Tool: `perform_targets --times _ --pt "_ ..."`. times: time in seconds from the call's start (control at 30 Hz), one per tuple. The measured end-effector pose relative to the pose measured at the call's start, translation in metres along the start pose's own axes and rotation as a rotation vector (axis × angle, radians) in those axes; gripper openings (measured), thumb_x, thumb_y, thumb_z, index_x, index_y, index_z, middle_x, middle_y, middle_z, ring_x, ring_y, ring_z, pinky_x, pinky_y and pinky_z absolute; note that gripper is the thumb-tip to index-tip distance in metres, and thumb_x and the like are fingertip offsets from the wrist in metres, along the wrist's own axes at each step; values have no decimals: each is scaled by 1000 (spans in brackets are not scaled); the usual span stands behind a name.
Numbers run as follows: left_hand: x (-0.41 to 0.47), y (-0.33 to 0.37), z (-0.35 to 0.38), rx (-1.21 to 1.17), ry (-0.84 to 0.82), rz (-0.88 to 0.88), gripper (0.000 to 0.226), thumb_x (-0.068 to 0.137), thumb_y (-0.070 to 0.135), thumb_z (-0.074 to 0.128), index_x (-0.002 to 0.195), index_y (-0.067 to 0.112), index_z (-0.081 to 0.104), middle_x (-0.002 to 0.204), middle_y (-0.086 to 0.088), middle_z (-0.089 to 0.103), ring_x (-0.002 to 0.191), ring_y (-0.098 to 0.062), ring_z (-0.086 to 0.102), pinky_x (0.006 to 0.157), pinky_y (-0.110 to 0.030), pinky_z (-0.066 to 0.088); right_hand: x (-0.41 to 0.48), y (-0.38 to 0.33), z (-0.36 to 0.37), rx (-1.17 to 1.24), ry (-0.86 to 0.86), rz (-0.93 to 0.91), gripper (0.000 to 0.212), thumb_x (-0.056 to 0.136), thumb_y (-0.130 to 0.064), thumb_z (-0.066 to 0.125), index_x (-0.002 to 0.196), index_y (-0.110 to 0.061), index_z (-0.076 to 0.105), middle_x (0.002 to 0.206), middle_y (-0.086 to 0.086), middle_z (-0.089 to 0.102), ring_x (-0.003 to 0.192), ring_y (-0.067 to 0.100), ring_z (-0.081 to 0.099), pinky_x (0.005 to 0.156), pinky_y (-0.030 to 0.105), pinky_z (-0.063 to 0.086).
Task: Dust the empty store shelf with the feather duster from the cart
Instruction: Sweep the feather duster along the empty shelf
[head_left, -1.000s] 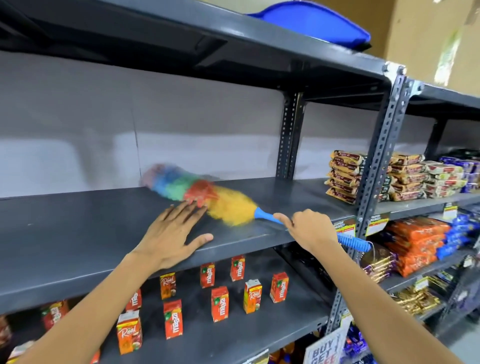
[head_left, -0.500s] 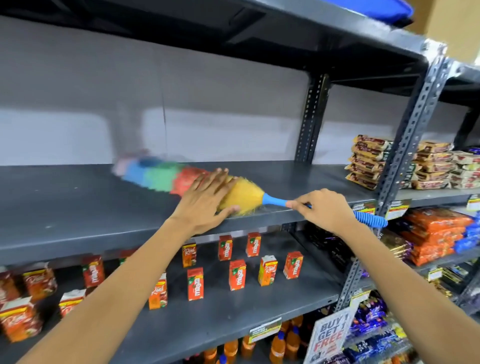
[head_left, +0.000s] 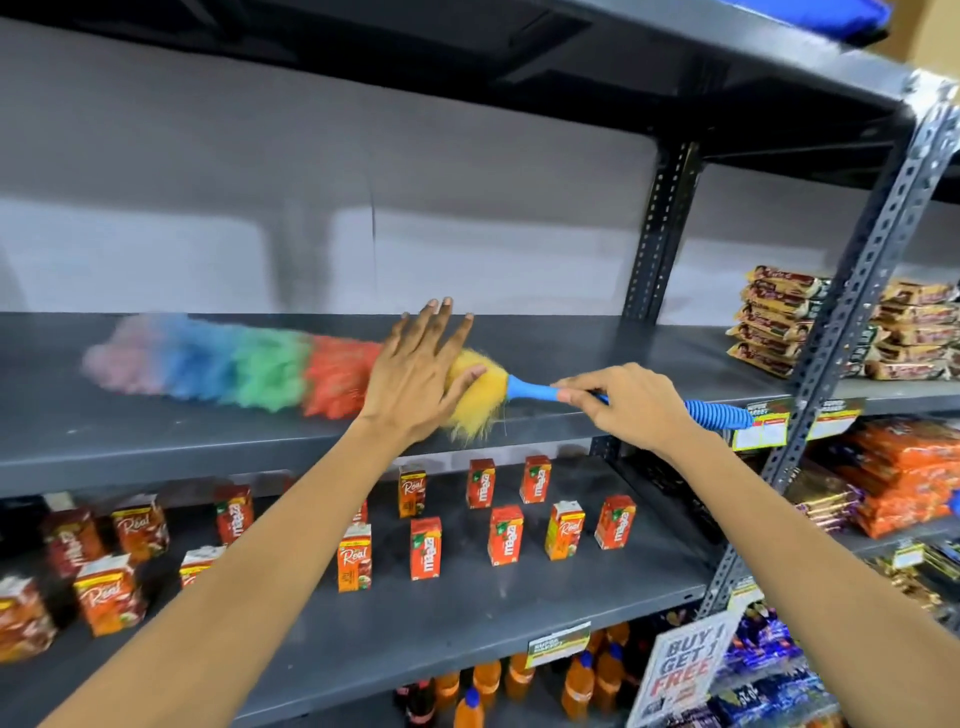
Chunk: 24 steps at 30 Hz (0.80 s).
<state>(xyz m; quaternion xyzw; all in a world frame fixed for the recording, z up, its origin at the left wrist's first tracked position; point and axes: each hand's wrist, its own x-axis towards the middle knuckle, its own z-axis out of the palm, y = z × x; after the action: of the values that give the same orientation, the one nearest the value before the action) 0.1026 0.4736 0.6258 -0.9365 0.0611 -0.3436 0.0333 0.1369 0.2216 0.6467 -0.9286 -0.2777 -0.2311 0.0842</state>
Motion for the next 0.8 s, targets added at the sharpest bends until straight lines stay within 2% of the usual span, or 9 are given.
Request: perform_targets --times 0.1,0.17,0.23,0.27,0.37,0.43,0.63,0.73,0.8 --pt "-9 -15 -7 -41 61 -62 62 93 51 24 145 20 13 157 -10 12 145 -23 6 118 -40 1 8 -20 7 -21 16 -10 30 92 -51 43 116 -44 61 88 -6 74 71 17 57 55 26 37" --pt "-16 -26 -11 -52 97 -104 60 94 49 27 145 18 18 156 -11 16 145 -24 9 118 -41 4 15 -40 17 7 -9 -75 32 93 -51 42 117 -41 61 89 -5 74 65 16 53 49 23 32" --pt "-22 -36 -14 -48 94 -156 59 94 49 25 145 19 17 157 -10 15 145 -23 8 118 -41 5 20 -57 22 51 -44 -129 34 92 -53 41 117 -41 61 90 -5 75 61 13 49 46 20 28" --pt "-23 -38 -14 -50 82 -179 60 94 49 23 145 20 15 157 -9 14 145 -22 7 118 -41 5 22 -62 23 60 -55 -142 34 92 -54 41 117 -42 61 92 -5 75 62 13 51 47 20 30" --pt "-27 -46 -16 -36 58 -211 60 93 51 20 145 20 15 157 -9 15 145 -22 7 118 -41 7 32 -72 27 47 -48 -106 31 92 -53 42 116 -45 60 104 -5 73 83 20 62 63 31 42" --pt "-31 -46 -17 -41 72 -210 60 94 50 25 144 19 20 156 -11 20 145 -25 12 118 -42 10 39 -83 31 18 -27 -94 31 92 -53 42 116 -45 60 108 -4 72 96 26 63 70 36 47" --pt "-34 -50 -17 -50 56 -202 59 94 51 24 143 18 22 155 -11 22 144 -25 13 117 -43 10 46 -101 34 92 -8 -205 31 87 -58 45 110 -47 63 110 -13 71 101 24 63 68 34 44" --pt "-34 -49 -14 -8 41 -153 59 94 51 25 143 18 23 155 -11 21 145 -24 12 118 -42 9 45 -80 29 51 21 -115 28 87 -57 48 109 -48 63 110 -12 71 103 25 63 71 34 46" --pt "-34 -48 -14 -14 47 -145 58 94 50 27 143 18 24 155 -10 22 145 -23 12 118 -41 9 43 -66 25 -13 44 -48 28 88 -54 48 110 -47 64 106 -6 73 100 28 63 67 34 45"
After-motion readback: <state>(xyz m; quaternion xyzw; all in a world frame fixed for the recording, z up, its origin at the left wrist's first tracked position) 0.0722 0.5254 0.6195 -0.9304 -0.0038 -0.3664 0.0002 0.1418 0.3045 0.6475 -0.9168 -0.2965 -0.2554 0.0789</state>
